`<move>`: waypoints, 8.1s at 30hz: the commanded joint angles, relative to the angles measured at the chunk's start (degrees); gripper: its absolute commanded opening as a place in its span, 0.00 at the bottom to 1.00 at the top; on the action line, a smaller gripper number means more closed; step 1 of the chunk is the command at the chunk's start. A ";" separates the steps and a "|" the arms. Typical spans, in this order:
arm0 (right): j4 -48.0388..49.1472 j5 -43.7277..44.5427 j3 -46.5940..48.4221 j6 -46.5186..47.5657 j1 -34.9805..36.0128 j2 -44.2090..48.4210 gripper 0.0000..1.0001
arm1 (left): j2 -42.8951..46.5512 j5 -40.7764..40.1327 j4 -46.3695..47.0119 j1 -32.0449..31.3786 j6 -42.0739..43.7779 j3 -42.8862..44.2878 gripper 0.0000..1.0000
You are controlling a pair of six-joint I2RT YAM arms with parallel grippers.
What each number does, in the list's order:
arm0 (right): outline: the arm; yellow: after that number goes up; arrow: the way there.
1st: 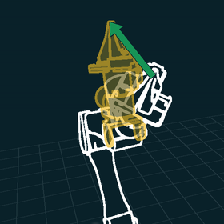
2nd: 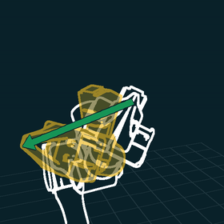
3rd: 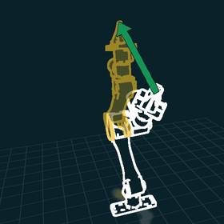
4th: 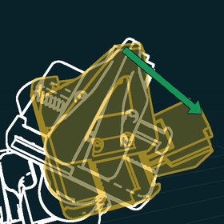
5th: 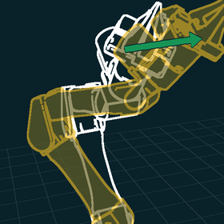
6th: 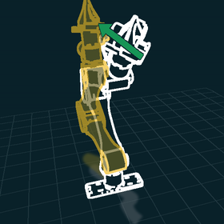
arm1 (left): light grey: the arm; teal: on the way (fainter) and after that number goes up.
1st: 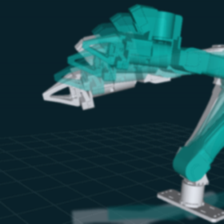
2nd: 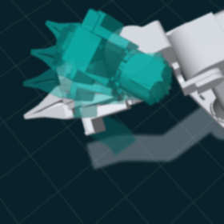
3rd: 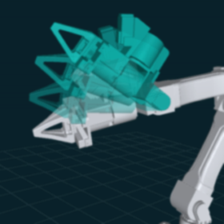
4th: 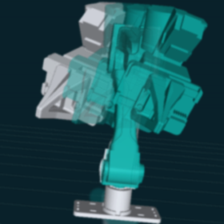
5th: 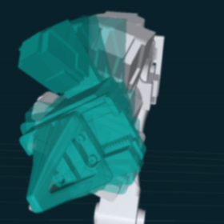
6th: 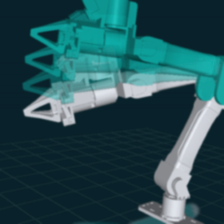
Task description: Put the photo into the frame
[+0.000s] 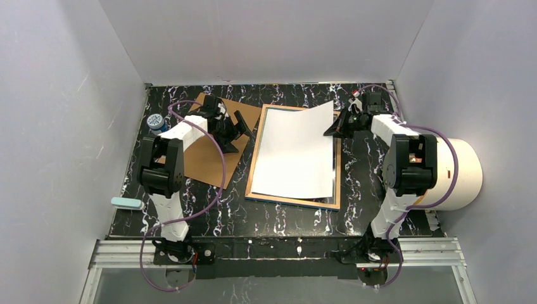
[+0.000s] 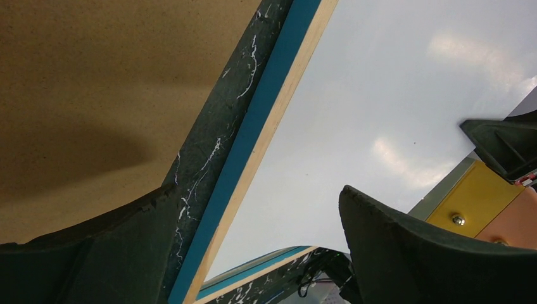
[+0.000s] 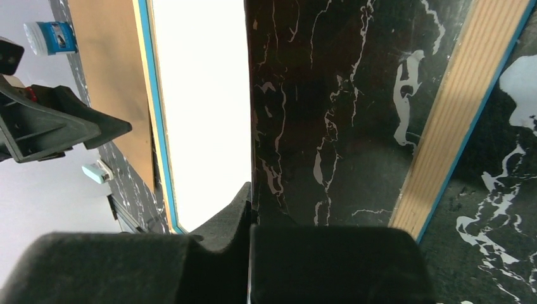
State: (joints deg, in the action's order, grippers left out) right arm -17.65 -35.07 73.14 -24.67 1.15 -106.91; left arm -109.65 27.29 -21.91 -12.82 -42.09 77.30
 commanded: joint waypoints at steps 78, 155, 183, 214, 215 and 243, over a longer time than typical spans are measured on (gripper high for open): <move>7.05 21.84 11.27 -18.59 35.94 1.50 0.59 | -3.64 -22.56 -14.21 10.44 17.27 1.04 0.94; 17.02 23.83 35.41 -35.48 44.80 -19.03 0.55 | -9.79 -5.27 -13.48 22.77 27.92 17.66 0.88; 28.76 18.49 3.79 -35.54 36.07 -3.52 0.51 | 1.76 -4.55 -9.23 8.95 23.98 0.63 0.88; 11.10 23.38 12.00 -28.89 36.56 -7.68 0.52 | -9.51 -19.70 -13.76 22.26 30.05 14.72 0.98; 11.10 23.38 12.04 -28.86 36.56 -7.69 0.52 | -9.92 -16.81 -13.90 22.49 29.97 14.39 0.98; -0.30 28.53 16.94 -26.46 35.86 -13.62 0.56 | -6.81 -4.26 -13.23 22.75 28.55 4.60 0.84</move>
State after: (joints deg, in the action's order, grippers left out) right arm -17.21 -4.51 86.35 -52.62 37.45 -117.32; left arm -116.77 24.23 -30.44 10.37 -13.61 83.99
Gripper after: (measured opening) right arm 0.566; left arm 0.837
